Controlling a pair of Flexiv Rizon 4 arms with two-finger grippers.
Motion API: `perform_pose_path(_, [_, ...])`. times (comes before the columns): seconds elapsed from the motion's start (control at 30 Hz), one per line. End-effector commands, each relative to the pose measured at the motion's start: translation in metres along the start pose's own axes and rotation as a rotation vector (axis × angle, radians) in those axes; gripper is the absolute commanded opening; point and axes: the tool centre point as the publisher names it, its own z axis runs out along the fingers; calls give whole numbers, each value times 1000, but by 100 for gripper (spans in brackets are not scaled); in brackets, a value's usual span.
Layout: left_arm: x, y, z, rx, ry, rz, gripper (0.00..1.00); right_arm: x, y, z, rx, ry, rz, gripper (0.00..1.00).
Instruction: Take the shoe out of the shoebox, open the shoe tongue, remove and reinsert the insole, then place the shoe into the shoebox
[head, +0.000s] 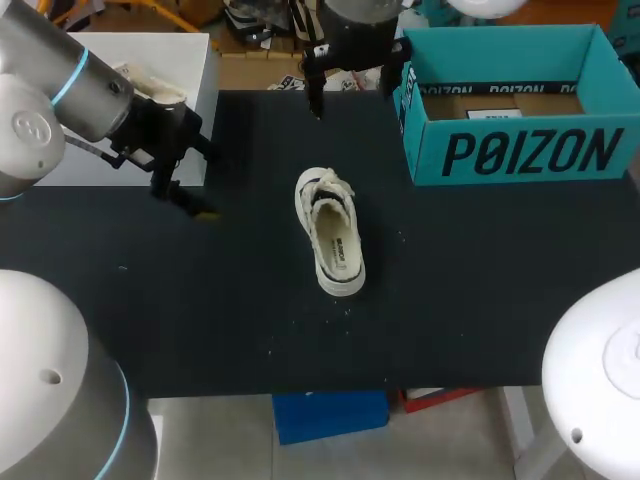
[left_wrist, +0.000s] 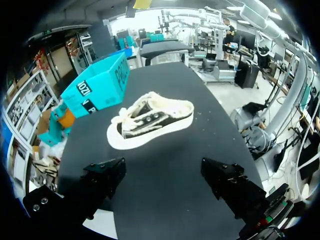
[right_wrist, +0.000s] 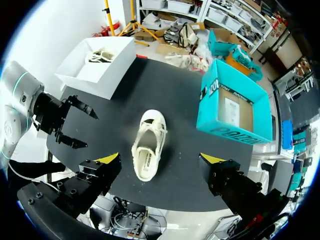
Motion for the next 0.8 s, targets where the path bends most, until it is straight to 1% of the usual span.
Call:
perform_pose_path(0.03, [1,0,0,-4,-1,0,100,7,8,32,176,-150,3,100])
perform_pose_path(0.1, [1,0,0,-4,-1,0,100,5,2,40,186,-151,5,100])
perform_pose_path(0.27, [1,0,0,-4,-1,0,100,-2,-10,54,176,-154,10,100])
perform_pose_path(0.43, [1,0,0,-4,-1,0,100,-14,-19,69,104,-150,39,100])
perform_pose_path(0.5, [1,0,0,-4,-1,0,100,-18,-22,77,80,-141,46,100])
perform_pose_path(0.8, [1,0,0,-4,-1,0,100,-31,-39,123,61,-123,47,100])
